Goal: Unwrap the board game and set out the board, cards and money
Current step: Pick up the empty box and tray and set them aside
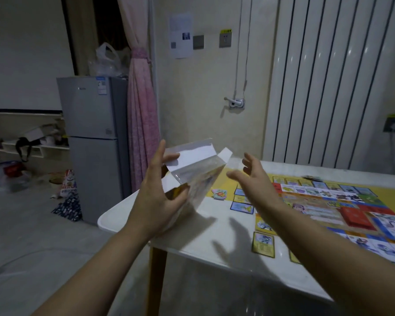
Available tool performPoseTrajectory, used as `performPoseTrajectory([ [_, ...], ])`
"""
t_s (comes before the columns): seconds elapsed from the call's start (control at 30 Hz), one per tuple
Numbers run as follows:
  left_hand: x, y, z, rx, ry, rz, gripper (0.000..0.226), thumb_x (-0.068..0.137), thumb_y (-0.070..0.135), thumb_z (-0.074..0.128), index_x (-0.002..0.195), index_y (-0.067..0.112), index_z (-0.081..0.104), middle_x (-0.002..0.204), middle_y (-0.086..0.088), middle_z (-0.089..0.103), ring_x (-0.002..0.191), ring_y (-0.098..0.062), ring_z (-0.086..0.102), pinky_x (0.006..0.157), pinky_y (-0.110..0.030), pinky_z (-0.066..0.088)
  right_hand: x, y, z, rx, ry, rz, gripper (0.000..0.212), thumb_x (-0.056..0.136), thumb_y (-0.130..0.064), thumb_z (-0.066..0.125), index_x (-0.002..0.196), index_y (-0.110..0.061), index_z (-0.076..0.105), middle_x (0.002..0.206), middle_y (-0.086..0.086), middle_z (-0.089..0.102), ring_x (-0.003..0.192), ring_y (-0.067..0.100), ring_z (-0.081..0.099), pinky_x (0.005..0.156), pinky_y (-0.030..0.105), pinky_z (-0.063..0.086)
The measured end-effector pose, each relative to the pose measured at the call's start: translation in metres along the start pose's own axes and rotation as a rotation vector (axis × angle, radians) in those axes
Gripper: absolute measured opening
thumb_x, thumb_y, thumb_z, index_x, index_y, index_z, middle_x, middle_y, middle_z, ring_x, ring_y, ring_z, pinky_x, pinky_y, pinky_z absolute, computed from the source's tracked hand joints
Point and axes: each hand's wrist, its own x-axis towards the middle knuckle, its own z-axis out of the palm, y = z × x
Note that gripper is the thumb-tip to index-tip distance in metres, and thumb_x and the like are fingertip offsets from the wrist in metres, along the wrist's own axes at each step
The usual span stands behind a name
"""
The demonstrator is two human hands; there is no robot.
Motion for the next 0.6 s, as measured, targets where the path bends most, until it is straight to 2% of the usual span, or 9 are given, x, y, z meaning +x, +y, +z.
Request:
performPoseTrajectory([
  [0.1,0.004,-0.001,-0.002,-0.033,0.023,-0.052,0.100,0.074,0.019,0.074,0.145,0.032,0.005,0.127,0.022,0.042,0.119,0.009,0.042,0.103,-0.009,0.032,0.017,-0.005,0.000,0.223,-0.115,0.113,0.046,0.091,-0.011,0.057,0.134,-0.016,0.042,0.133,0.006,0.052,0.126,0.021,0.046,0.103,0.039,0.037],
  [0.2,0.006,-0.003,-0.003,-0.032,0.093,-0.117,0.101,0.077,0.011,0.075,0.140,0.047,0.004,0.132,0.029,0.036,0.120,0.018,0.035,0.099,-0.007,0.033,0.019,-0.004,0.004,0.166,-0.167,0.055,0.030,0.093,-0.011,0.057,0.120,-0.020,0.049,0.119,0.002,0.059,0.114,0.021,0.055,0.099,0.041,0.043],
  [0.27,0.006,-0.002,-0.003,-0.061,0.170,-0.176,0.101,0.079,0.015,0.074,0.138,0.053,0.002,0.139,0.027,0.032,0.126,0.015,0.033,0.096,-0.010,0.037,0.020,-0.004,0.006,0.129,-0.144,0.008,0.028,0.093,-0.012,0.057,0.118,-0.023,0.050,0.115,-0.002,0.059,0.108,0.018,0.057,0.096,0.040,0.046],
  [0.33,0.007,0.000,-0.001,-0.116,0.255,-0.252,0.094,0.080,0.021,0.072,0.142,0.049,0.007,0.140,0.024,0.031,0.121,0.011,0.042,0.089,-0.008,0.043,0.020,-0.005,0.007,0.130,-0.124,-0.042,0.024,0.093,-0.012,0.057,0.114,-0.023,0.051,0.111,-0.004,0.059,0.099,0.011,0.059,0.090,0.034,0.049],
  [0.43,0.006,0.002,0.008,-0.243,0.349,-0.374,0.081,0.084,0.025,0.068,0.145,0.038,0.016,0.127,0.028,0.042,0.114,-0.001,0.054,0.094,-0.025,0.049,0.020,-0.006,0.010,0.074,-0.127,-0.101,0.020,0.093,-0.016,0.058,0.110,-0.024,0.052,0.109,-0.005,0.059,0.092,0.006,0.059,0.081,0.028,0.050],
  [0.53,0.004,0.000,0.016,-0.310,0.395,-0.467,0.067,0.083,0.043,0.061,0.139,0.042,0.023,0.127,0.017,0.053,0.117,-0.010,0.055,0.099,-0.038,0.048,0.022,-0.006,0.015,0.005,-0.134,-0.132,0.015,0.095,-0.026,0.053,0.110,-0.024,0.055,0.110,-0.004,0.060,0.099,0.011,0.060,0.088,0.034,0.050],
  [0.6,0.004,-0.002,0.017,-0.329,0.390,-0.498,0.075,0.079,0.052,0.055,0.143,0.041,0.018,0.132,0.013,0.051,0.122,-0.010,0.051,0.101,-0.040,0.045,0.025,-0.006,0.017,-0.006,-0.140,-0.129,0.016,0.098,-0.031,0.047,0.108,-0.024,0.057,0.110,-0.003,0.062,0.104,0.015,0.059,0.091,0.036,0.049],
])
